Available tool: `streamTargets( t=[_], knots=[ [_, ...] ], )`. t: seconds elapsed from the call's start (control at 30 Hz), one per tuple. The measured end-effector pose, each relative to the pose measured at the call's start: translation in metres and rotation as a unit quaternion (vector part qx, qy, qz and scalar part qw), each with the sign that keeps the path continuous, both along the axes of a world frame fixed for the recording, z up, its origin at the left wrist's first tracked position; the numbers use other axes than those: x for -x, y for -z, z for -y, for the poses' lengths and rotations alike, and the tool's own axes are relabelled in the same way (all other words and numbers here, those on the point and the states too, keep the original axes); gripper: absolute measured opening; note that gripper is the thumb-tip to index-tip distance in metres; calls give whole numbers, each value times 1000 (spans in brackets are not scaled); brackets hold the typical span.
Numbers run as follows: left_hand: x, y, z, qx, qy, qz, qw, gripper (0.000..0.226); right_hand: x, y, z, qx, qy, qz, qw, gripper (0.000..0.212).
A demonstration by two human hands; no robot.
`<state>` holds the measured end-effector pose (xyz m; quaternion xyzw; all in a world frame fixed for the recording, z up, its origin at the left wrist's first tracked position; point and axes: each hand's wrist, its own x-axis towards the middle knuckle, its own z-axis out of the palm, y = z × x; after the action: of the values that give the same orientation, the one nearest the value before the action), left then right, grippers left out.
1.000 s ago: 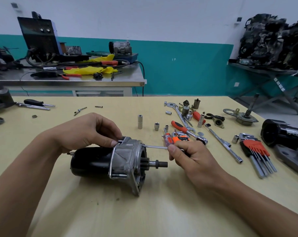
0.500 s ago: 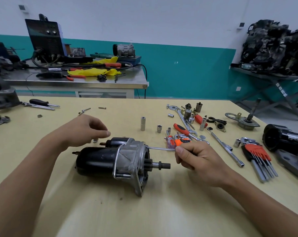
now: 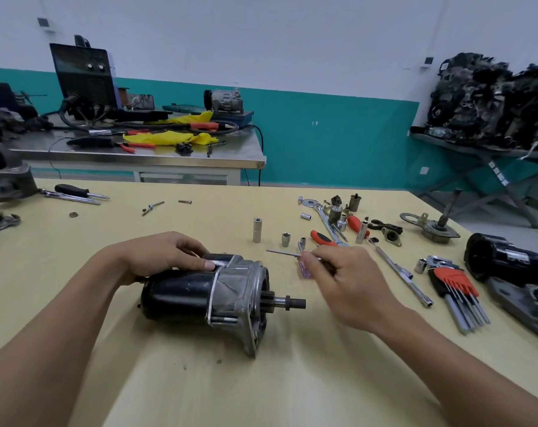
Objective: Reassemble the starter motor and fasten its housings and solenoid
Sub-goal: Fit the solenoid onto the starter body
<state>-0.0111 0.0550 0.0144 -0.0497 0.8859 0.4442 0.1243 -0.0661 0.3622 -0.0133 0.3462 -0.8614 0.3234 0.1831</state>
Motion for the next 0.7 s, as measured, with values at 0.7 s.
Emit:
streamTargets(
  t=[0.7],
  knots=[
    [5, 0, 2, 17, -1, -3, 1000, 41, -61, -24, 63, -180, -58, 94, 977, 103]
  ],
)
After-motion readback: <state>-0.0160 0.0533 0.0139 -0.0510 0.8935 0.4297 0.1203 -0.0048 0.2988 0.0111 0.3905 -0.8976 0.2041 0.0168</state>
